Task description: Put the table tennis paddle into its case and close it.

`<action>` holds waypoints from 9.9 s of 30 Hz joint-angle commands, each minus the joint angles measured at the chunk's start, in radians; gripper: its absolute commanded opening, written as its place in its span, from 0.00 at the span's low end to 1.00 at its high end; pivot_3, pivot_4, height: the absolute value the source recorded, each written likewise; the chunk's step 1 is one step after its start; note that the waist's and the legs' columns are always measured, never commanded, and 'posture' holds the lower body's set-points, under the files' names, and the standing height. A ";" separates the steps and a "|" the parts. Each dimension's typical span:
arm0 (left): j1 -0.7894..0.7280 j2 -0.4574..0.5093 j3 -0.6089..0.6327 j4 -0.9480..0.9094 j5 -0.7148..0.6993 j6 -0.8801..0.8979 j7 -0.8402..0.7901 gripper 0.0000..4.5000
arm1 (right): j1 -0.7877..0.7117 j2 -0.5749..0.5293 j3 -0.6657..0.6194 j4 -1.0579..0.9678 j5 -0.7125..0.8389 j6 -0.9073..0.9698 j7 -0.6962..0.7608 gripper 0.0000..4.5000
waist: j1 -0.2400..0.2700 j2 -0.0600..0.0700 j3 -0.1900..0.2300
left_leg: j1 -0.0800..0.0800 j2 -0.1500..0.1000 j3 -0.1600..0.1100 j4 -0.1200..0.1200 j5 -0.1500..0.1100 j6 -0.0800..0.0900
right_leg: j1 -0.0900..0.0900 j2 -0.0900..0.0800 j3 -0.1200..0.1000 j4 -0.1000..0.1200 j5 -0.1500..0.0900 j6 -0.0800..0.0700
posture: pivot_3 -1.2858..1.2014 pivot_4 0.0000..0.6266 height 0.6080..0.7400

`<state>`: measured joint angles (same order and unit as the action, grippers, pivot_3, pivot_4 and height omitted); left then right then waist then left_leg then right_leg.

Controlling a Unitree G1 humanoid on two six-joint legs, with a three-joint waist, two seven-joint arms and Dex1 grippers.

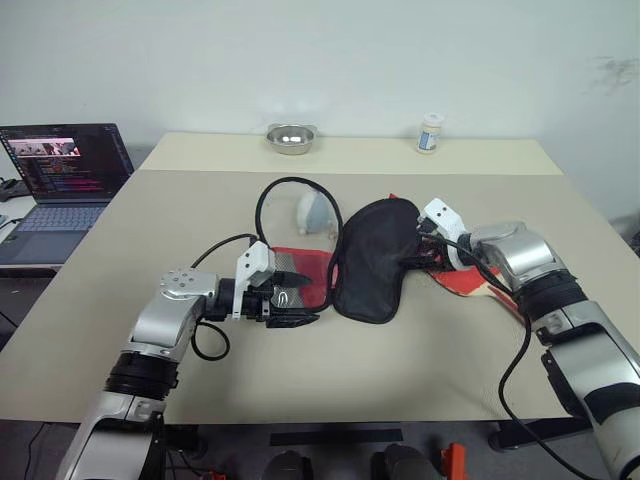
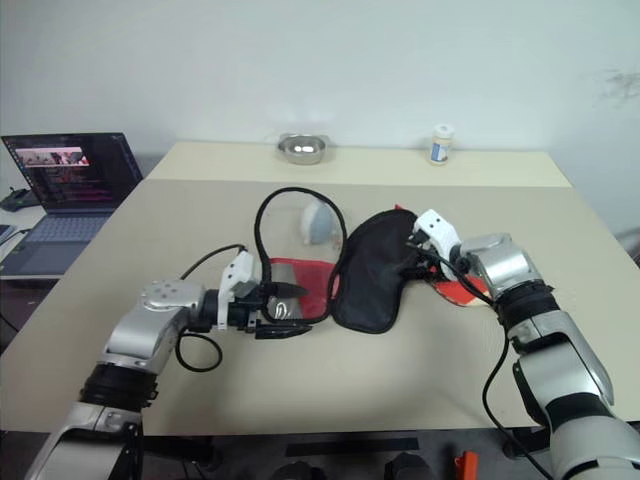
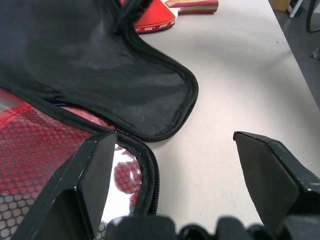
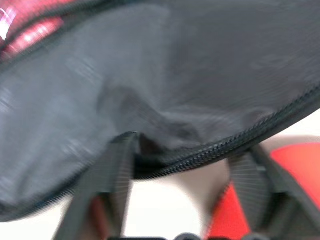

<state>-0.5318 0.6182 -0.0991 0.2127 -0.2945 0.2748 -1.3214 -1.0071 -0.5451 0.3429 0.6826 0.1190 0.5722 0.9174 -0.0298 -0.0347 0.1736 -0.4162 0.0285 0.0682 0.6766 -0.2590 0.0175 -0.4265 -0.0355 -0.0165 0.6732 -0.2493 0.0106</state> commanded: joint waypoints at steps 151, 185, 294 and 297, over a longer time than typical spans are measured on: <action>-0.092 -0.161 -0.010 -0.077 -0.072 -0.075 0.049 0.91 | 0.514 -0.425 -0.660 -0.526 0.122 0.256 -0.235 0.24 | 0.022 0.008 0.005 | 0.006 0.000 0.003 0.000 0.001 -0.001 | 0.004 0.002 0.005 0.000 -0.002 0.003 | 0.52 0.24 1.00; -0.096 -0.153 -0.008 -0.051 -0.059 -0.106 0.052 0.91 | 0.439 0.514 -0.560 -0.852 0.171 0.474 -0.908 0.24 | 0.000 0.008 0.005 | 0.001 0.000 0.001 0.000 0.001 -0.002 | 0.000 0.006 0.003 0.002 -0.002 0.002 | 0.52 0.24 1.00; -0.181 -0.102 0.064 -0.054 -0.085 0.002 0.040 0.02 | 0.378 -0.064 -0.363 -0.506 0.264 0.281 -0.439 1.00 | 0.029 0.005 0.006 | 0.000 0.000 -0.002 0.002 0.001 -0.001 | 0.005 0.008 0.000 -0.008 0.001 0.003 | 0.52 0.24 1.00; -0.166 -0.071 0.073 -0.101 -0.114 0.047 0.033 0.02 | 0.370 -0.042 -0.338 -0.455 0.236 0.270 -0.418 1.00 | 0.028 0.005 0.006 | -0.001 0.001 -0.001 0.002 0.001 -0.001 | 0.005 0.008 0.001 -0.008 0.001 0.003 | 0.52 0.24 1.00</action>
<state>-0.6926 0.5340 -0.0475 0.1679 -0.3761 0.3044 -1.2800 -0.6183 -0.5876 0.0012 0.2253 0.3703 0.8642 0.4834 -0.0018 -0.0293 0.1799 -0.4168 0.0294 0.0668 0.6784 -0.2581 0.0161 -0.4217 -0.0274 -0.0152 0.6649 -0.2486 0.0140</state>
